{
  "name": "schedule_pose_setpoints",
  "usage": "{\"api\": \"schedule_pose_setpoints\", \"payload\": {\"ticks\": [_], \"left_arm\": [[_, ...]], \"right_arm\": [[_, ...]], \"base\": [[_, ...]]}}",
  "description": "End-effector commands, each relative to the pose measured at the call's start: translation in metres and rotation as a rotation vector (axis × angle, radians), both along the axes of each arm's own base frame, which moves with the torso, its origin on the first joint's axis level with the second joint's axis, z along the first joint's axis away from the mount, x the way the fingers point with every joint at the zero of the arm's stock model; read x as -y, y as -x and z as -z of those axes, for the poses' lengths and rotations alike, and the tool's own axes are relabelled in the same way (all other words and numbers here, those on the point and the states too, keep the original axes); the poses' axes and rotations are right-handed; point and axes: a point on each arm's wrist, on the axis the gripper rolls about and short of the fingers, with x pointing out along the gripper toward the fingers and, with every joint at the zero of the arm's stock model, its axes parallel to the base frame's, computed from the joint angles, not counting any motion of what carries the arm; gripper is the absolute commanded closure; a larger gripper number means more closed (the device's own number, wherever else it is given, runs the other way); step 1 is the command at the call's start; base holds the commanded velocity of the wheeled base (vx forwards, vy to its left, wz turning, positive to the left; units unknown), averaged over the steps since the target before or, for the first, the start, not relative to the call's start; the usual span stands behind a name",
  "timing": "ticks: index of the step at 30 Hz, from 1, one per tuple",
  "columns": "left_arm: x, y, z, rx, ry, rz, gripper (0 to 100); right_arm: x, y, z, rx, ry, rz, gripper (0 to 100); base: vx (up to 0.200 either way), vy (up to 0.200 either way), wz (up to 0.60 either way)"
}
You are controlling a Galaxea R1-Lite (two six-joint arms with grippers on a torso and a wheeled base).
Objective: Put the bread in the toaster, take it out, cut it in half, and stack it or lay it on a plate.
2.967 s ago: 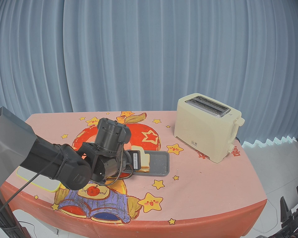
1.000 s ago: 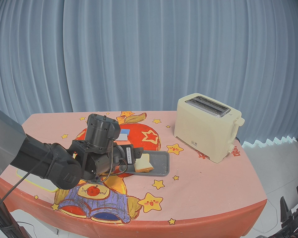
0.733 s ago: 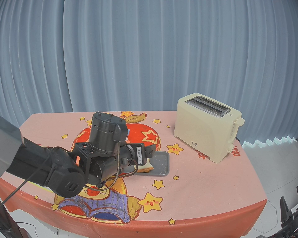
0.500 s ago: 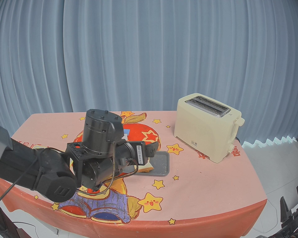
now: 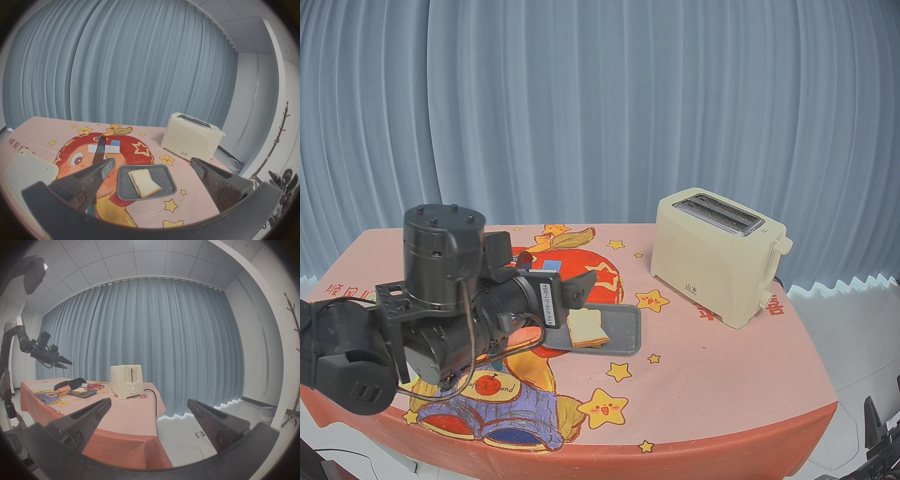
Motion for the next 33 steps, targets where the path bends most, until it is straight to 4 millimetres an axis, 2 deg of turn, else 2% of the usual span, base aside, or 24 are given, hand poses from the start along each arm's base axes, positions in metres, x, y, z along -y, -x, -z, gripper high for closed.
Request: {"api": "schedule_pose_setpoints", "payload": {"ticks": [1,3,13,15,19,20,23,33], "left_arm": [[-0.014,0.016,-0.018,0.052,0.037,0.001,0],[-0.017,0.019,-0.020,0.061,0.036,0.001,0],[-0.094,0.073,-0.053,0.236,0.101,-0.117,0],[-0.102,0.075,-0.056,0.251,0.107,-0.121,0],[-0.117,0.067,-0.053,0.246,0.081,-0.204,0],[-0.128,0.060,-0.050,0.242,0.046,-0.274,0],[-0.138,0.049,-0.044,0.230,-0.013,-0.341,0],[-0.142,0.051,-0.033,0.217,-0.119,-0.340,0]], "right_arm": [[0.000,0.000,0.005,-0.001,0.000,0.000,0],[0.000,0.000,0.005,-0.001,0.000,0.000,0],[0.000,0.000,0.005,-0.001,0.000,0.000,0],[0.000,0.000,0.005,-0.001,0.000,0.000,0],[0.000,0.000,0.005,-0.001,0.000,0.000,0],[0.000,0.000,0.005,-0.001,0.000,0.000,0],[0.000,0.000,0.005,-0.001,0.000,0.000,0],[0.000,0.000,0.005,-0.001,0.000,0.000,0]], "base": [[0.000,0.000,0.00],[0.000,0.000,0.00],[0.000,0.000,0.00],[0.000,0.000,0.00],[0.000,0.000,0.00],[0.000,0.000,0.00],[0.000,0.000,0.00],[0.000,0.000,0.00]]}}
